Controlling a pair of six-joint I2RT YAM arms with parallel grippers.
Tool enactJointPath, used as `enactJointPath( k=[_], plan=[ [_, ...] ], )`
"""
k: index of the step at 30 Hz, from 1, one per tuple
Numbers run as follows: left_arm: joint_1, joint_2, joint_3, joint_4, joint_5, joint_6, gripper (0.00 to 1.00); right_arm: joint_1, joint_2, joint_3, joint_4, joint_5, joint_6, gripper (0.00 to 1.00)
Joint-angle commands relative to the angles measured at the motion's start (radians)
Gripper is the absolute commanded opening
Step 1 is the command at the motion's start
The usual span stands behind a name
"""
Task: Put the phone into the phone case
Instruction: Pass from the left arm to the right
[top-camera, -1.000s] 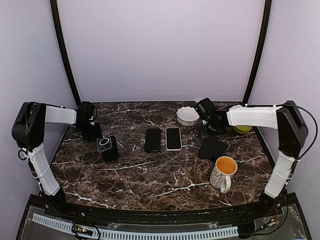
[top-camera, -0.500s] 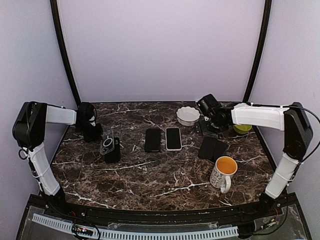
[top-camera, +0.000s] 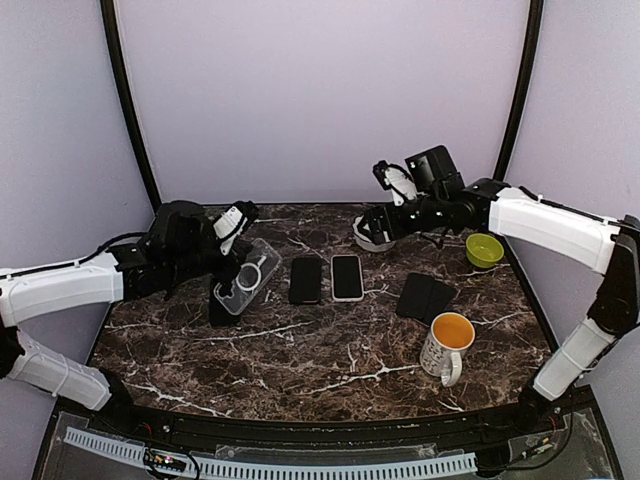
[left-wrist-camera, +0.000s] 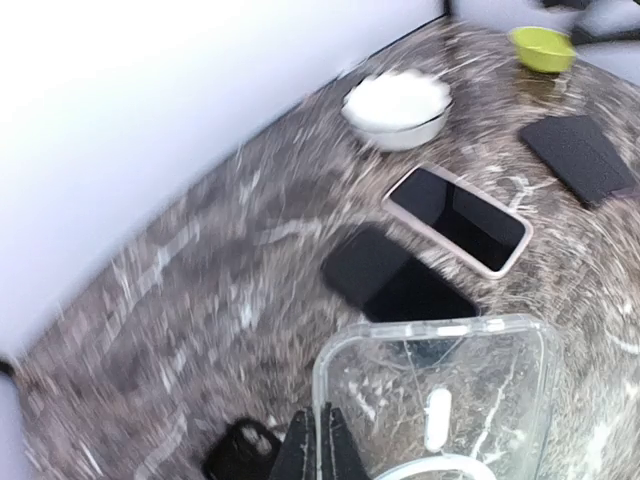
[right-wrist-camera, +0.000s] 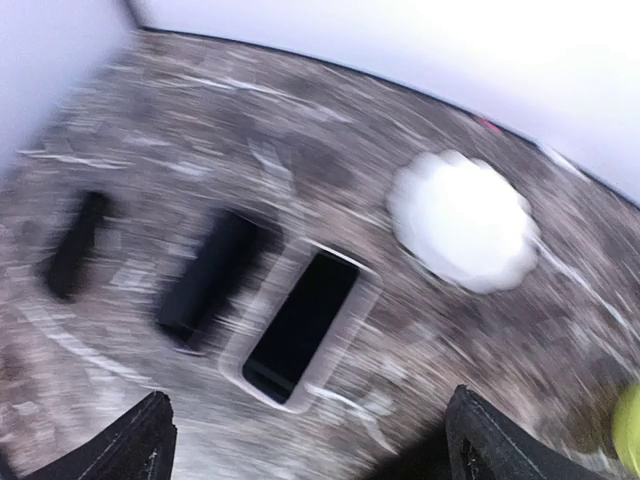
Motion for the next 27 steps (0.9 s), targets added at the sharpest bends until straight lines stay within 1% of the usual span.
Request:
enactJointPath(
  k=[1, 3, 5, 7, 9, 12, 15, 20, 21, 22, 24, 27],
  plan=[
    [-0.142, -0.108, -0.143, 0.332, -0.088, 0.502, 0.00, 0.046, 0.025, 0.127, 0.142, -0.584, -0.025, 0.90],
    [-0.195, -0.118, -0.173, 0.423, -0.113, 0.683, 0.00, 0.081, 0.065, 0.163, 0.160, -0.636, 0.013, 0.88],
    [-0.235, -0.101, -0.184, 0.488, -0.141, 0.772, 0.00, 0.117, 0.101, 0.180, 0.181, -0.657, 0.032, 0.87],
    [-0.254, -0.076, -0.189, 0.547, -0.169, 0.827, 0.00, 0.147, 0.142, 0.203, 0.178, -0.679, 0.038, 0.86],
    [-0.261, -0.056, -0.199, 0.590, -0.187, 0.853, 0.00, 0.170, 0.180, 0.235, 0.150, -0.681, 0.038, 0.84],
    [-0.268, -0.063, -0.218, 0.619, -0.185, 0.856, 0.00, 0.186, 0.220, 0.274, 0.095, -0.639, 0.023, 0.81],
    [-0.271, -0.094, -0.242, 0.613, -0.152, 0.821, 0.00, 0.187, 0.243, 0.273, 0.106, -0.651, 0.031, 0.78],
    [-0.272, -0.112, -0.262, 0.617, -0.137, 0.803, 0.00, 0.197, 0.294, 0.297, 0.117, -0.672, 0.030, 0.67],
    [-0.270, -0.109, -0.262, 0.620, -0.138, 0.798, 0.00, 0.199, 0.301, 0.295, 0.131, -0.673, 0.033, 0.63],
    [-0.271, -0.105, -0.260, 0.619, -0.136, 0.793, 0.00, 0.200, 0.310, 0.292, 0.143, -0.675, 0.039, 0.55],
    [-0.271, -0.108, -0.258, 0.612, -0.131, 0.778, 0.00, 0.200, 0.325, 0.296, 0.162, -0.688, 0.046, 0.35],
    [-0.270, -0.130, -0.259, 0.602, -0.121, 0.734, 0.00, 0.201, 0.330, 0.317, 0.162, -0.704, 0.043, 0.08]
  ],
)
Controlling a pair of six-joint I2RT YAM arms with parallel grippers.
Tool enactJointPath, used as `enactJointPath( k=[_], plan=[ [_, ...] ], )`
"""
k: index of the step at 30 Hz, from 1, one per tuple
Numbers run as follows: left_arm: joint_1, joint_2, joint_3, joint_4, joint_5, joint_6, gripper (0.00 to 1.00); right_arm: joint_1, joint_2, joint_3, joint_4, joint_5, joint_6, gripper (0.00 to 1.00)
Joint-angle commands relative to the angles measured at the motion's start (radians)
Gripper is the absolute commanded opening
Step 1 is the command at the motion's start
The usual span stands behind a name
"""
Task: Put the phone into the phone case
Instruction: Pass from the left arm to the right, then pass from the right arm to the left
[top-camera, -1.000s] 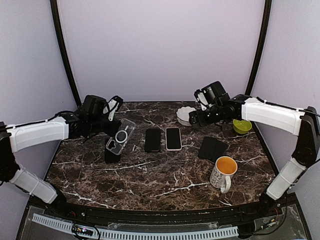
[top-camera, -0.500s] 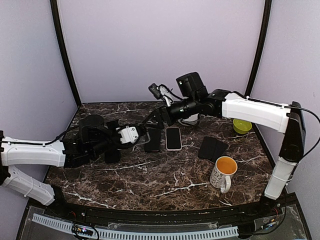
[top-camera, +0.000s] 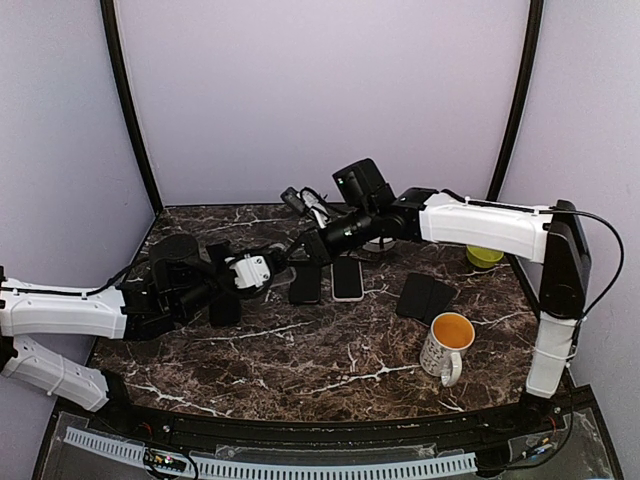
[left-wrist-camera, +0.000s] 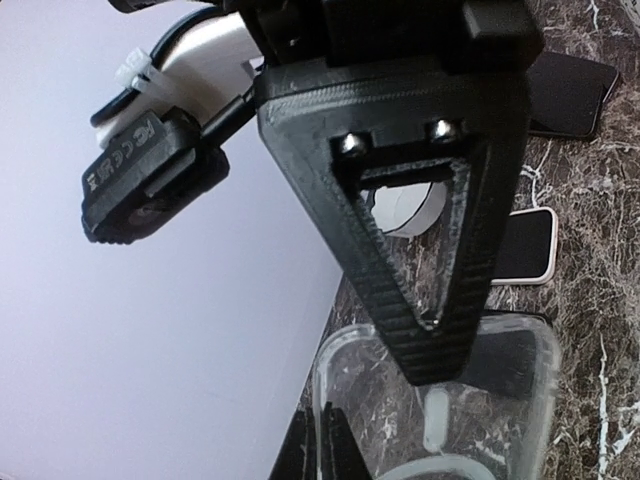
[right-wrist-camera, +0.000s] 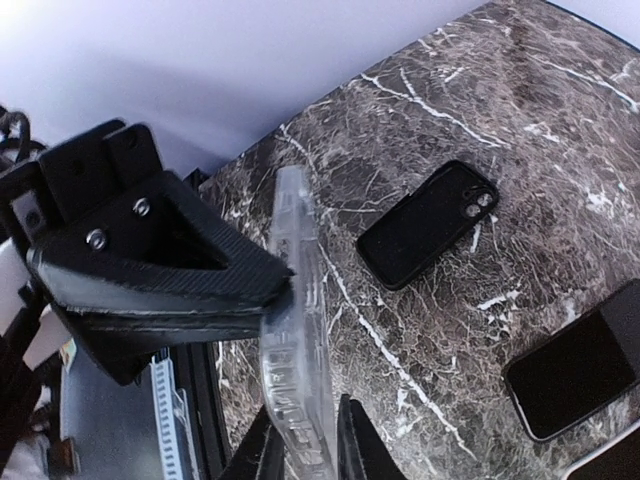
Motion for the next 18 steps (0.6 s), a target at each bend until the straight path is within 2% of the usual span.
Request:
enactJointPath(
  k=[1, 4, 5, 6, 7, 9, 11, 15, 17, 18],
  plan=[
    [-0.007, -0.059, -0.009, 0.036, 0.032, -0.076, 0.00, 0.005, 0.017, 0.049, 0.041, -0.022, -0.003, 0.00],
    [-0.005, -0.089, -0.006, 0.035, 0.050, -0.119, 0.00, -0.004, -0.022, 0.030, 0.090, -0.015, 0.015, 0.00],
    [-0.006, -0.094, 0.002, 0.031, 0.052, -0.147, 0.04, -0.011, -0.040, 0.012, 0.124, -0.013, 0.030, 0.00],
    [-0.006, -0.101, 0.015, 0.028, 0.043, -0.167, 0.15, -0.018, -0.062, -0.010, 0.160, -0.007, 0.050, 0.00],
    [-0.006, -0.104, 0.022, 0.030, 0.033, -0.209, 0.42, -0.030, -0.086, -0.037, 0.204, 0.005, 0.071, 0.00],
    [-0.004, -0.116, 0.040, 0.057, -0.015, -0.267, 0.74, -0.050, -0.148, -0.102, 0.300, 0.041, 0.113, 0.00],
    [0.005, -0.147, 0.051, 0.081, -0.054, -0.312, 0.83, -0.068, -0.228, -0.207, 0.465, 0.092, 0.165, 0.00],
    [0.026, -0.203, 0.044, 0.186, -0.137, -0.427, 0.85, -0.070, -0.387, -0.388, 0.783, 0.129, 0.191, 0.00],
    [0.052, -0.241, 0.064, 0.130, -0.094, -0.551, 0.85, -0.065, -0.441, -0.451, 0.892, 0.159, 0.192, 0.00],
    [0.089, -0.253, 0.086, 0.096, -0.054, -0.663, 0.85, -0.065, -0.456, -0.477, 0.942, 0.154, 0.195, 0.00]
  ],
)
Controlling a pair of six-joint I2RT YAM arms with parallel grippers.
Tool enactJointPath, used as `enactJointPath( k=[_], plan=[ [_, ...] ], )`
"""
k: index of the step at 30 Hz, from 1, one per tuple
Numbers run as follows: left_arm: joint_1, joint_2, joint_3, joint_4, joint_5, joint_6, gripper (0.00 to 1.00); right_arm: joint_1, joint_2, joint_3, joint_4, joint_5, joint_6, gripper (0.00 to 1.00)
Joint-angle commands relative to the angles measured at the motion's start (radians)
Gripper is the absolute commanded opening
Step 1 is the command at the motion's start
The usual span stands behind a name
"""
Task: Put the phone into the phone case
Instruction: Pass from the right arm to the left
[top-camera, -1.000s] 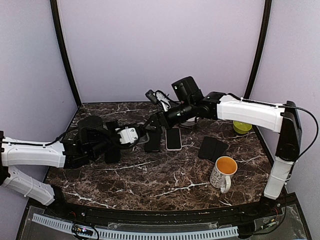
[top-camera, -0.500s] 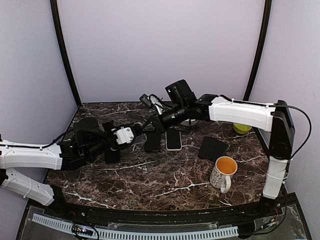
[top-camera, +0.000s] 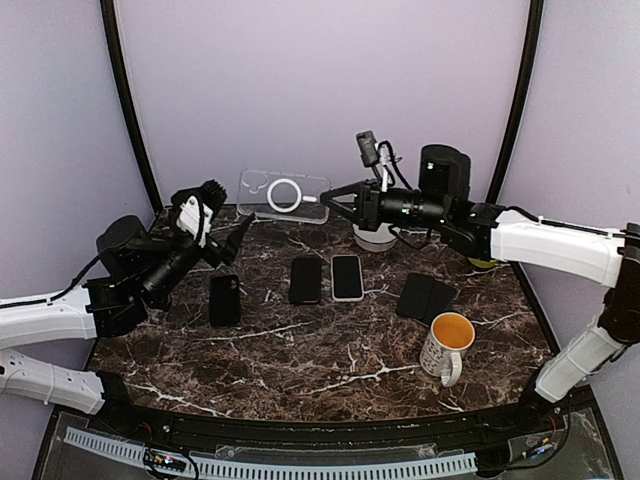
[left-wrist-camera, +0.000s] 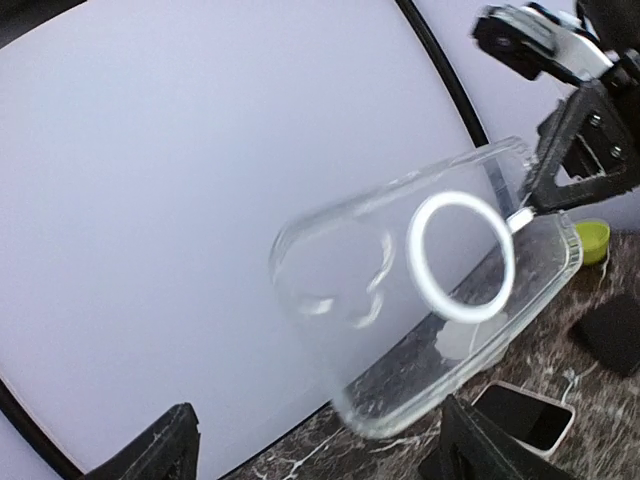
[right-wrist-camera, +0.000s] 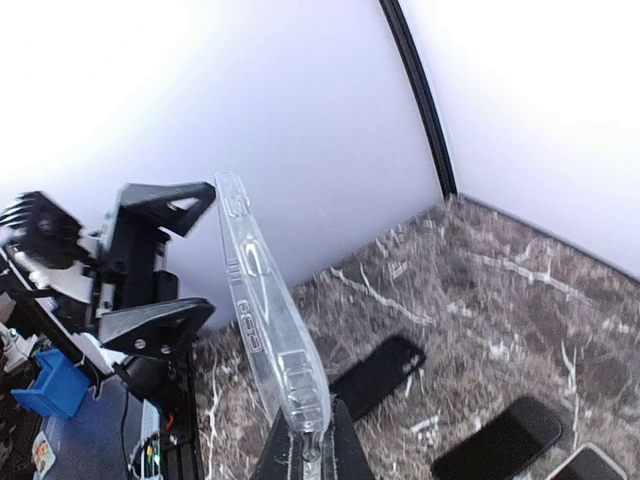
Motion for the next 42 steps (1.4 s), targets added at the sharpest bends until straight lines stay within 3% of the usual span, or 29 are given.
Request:
enactJointPath(
  k=[1, 4, 6, 7, 9, 14, 19, 28, 30, 32, 33, 34, 36, 37, 39, 40, 42],
  plan=[
    [0.082, -0.086, 0.084, -0.047, 0.116, -0.348, 0.84, 0.018, -0.107, -0.104, 0.435, 0.032, 0.050, 0.00],
    [0.132, -0.095, 0.143, -0.139, 0.290, -0.523, 0.81, 0.026, -0.130, -0.150, 0.551, 0.007, 0.080, 0.00],
    [0.134, -0.098, 0.162, -0.160, 0.496, -0.557, 0.81, 0.033, -0.142, -0.167, 0.593, 0.006, 0.084, 0.00],
    [0.134, -0.101, 0.148, -0.124, 0.619, -0.572, 0.81, 0.037, -0.145, -0.171, 0.607, 0.007, 0.085, 0.00],
    [0.135, -0.099, 0.108, -0.015, 0.733, -0.645, 0.81, 0.049, -0.146, -0.172, 0.629, 0.008, 0.089, 0.00],
    [0.135, -0.056, 0.048, 0.199, 0.821, -0.800, 0.80, 0.092, -0.123, -0.163, 0.680, 0.001, 0.086, 0.00],
    [0.135, -0.027, -0.045, 0.501, 0.779, -0.894, 0.77, 0.109, -0.088, -0.137, 0.669, -0.020, 0.085, 0.00],
    [0.134, 0.020, -0.054, 0.599, 0.780, -0.992, 0.65, 0.121, -0.045, -0.110, 0.594, -0.049, 0.050, 0.00],
    [0.134, 0.018, -0.045, 0.576, 0.781, -0.992, 0.57, 0.122, -0.032, -0.097, 0.563, -0.071, 0.041, 0.00],
    [0.134, 0.010, -0.048, 0.562, 0.767, -0.987, 0.33, 0.122, -0.020, -0.086, 0.541, -0.102, 0.038, 0.00],
    [0.134, 0.006, -0.050, 0.559, 0.761, -0.988, 0.12, 0.122, -0.018, -0.079, 0.525, -0.115, 0.034, 0.00],
    [0.134, -0.001, -0.053, 0.558, 0.753, -0.988, 0.03, 0.122, -0.019, -0.073, 0.505, -0.122, 0.018, 0.00],
    [0.134, -0.013, -0.054, 0.544, 0.758, -0.983, 0.00, 0.122, -0.031, -0.053, 0.430, -0.124, -0.027, 0.00],
    [0.134, -0.023, -0.054, 0.534, 0.756, -0.976, 0.00, 0.121, -0.037, -0.036, 0.370, -0.124, -0.066, 0.02],
    [0.134, -0.042, -0.048, 0.471, 0.712, -0.942, 0.00, 0.117, -0.058, 0.019, 0.181, -0.071, -0.176, 0.41],
    [0.134, -0.048, -0.036, 0.391, 0.687, -0.926, 0.00, 0.116, -0.070, 0.053, 0.030, -0.004, -0.234, 0.55],
    [0.134, -0.060, 0.024, 0.199, 0.610, -0.862, 0.00, 0.117, -0.099, 0.124, -0.169, 0.150, -0.357, 0.68]
  ],
)
